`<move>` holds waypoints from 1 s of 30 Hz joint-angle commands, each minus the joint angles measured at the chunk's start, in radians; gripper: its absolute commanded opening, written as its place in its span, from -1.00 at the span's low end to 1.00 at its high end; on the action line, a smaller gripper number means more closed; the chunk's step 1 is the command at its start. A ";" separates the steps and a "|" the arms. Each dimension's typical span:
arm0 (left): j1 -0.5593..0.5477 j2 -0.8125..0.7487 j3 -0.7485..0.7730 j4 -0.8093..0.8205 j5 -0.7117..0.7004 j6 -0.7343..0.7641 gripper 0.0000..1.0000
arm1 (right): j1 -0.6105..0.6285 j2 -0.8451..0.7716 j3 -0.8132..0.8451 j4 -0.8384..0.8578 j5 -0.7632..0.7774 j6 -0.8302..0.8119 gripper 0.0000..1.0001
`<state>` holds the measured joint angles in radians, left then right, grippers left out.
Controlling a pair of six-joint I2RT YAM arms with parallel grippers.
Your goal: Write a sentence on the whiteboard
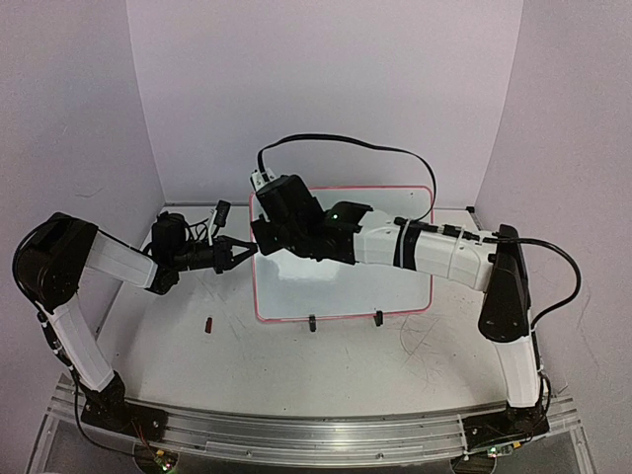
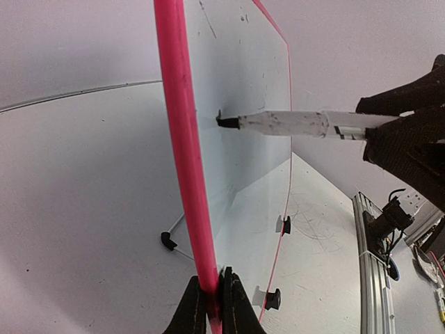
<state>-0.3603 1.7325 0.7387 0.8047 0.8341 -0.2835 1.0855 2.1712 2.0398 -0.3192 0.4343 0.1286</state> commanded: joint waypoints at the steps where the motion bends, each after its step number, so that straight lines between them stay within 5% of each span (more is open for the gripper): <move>1: -0.016 -0.021 -0.005 0.010 -0.035 0.078 -1.00 | 0.005 -0.015 -0.008 -0.012 0.031 0.022 -1.00; 30: -0.016 -0.018 -0.003 0.009 -0.031 0.076 -1.00 | 0.010 -0.079 -0.098 -0.016 0.047 0.061 -1.00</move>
<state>-0.3603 1.7325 0.7387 0.8020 0.8272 -0.2837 1.1049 2.1525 1.9500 -0.3202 0.4471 0.1779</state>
